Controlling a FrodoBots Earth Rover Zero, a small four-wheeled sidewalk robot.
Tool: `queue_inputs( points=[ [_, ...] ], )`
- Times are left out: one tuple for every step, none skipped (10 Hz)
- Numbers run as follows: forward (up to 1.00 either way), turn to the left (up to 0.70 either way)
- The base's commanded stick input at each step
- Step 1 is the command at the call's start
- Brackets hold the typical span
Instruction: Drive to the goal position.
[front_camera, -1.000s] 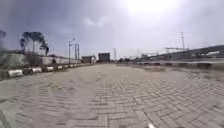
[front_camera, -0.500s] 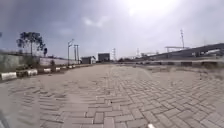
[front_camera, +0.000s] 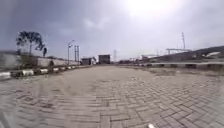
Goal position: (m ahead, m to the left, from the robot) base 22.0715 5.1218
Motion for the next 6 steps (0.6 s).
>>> queue_inputs(
  points=[
    [1.00, 0.00],
    [1.00, 0.00],
    [1.00, 0.00],
    [1.00, 0.00],
    [1.00, 0.00],
    [1.00, 0.00]
  ],
)
